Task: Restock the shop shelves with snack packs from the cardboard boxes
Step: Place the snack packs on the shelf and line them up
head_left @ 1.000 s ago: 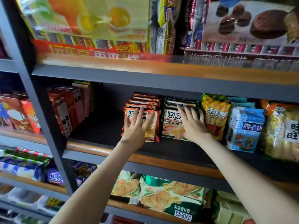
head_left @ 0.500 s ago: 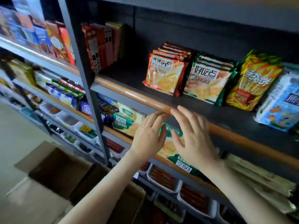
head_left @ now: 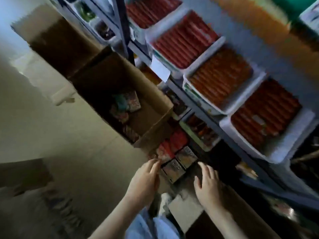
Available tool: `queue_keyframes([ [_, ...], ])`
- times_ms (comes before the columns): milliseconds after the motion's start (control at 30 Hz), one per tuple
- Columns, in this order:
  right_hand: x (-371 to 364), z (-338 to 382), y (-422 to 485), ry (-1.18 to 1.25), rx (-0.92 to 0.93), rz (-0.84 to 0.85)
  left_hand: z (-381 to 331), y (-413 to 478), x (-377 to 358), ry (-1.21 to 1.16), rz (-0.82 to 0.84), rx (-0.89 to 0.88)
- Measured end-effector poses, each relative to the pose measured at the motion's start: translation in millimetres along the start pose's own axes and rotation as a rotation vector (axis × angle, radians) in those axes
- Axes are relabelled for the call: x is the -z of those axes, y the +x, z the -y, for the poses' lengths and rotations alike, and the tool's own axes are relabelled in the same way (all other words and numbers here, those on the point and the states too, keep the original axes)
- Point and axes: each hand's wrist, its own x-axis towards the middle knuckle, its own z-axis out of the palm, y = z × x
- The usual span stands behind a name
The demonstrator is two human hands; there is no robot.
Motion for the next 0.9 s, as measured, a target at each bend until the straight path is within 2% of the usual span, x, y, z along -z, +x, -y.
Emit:
queue_keyframes([
  [67,-72.6,-36.8,16.1,0.023,-0.139,0.119,35.5,4.0,-68.9,0.107,0.052,-0.014],
  [233,-232.5,-114.2,54.9,-0.081,-0.228,0.372,119.4,23.4,-214.0,0.284,0.172,-0.069],
  [433,-358.3,-161.9,112.4,-0.284,-0.207,0.366,209.4,57.9,-316.8,0.391,0.173,-0.190],
  [600,-398.4,-178.9,137.7,-0.242,-0.272,0.309,226.6,59.5,-342.1,0.393,0.176,-0.209],
  [767,-380.9,-169.6,145.3,-0.122,-0.336,0.275,222.3,60.5,-337.2,0.384,0.175,-0.209],
  [900,-371.1,-151.2,136.5,-0.272,-0.266,0.282,209.3,69.9,-328.6,0.312,0.086,-0.385],
])
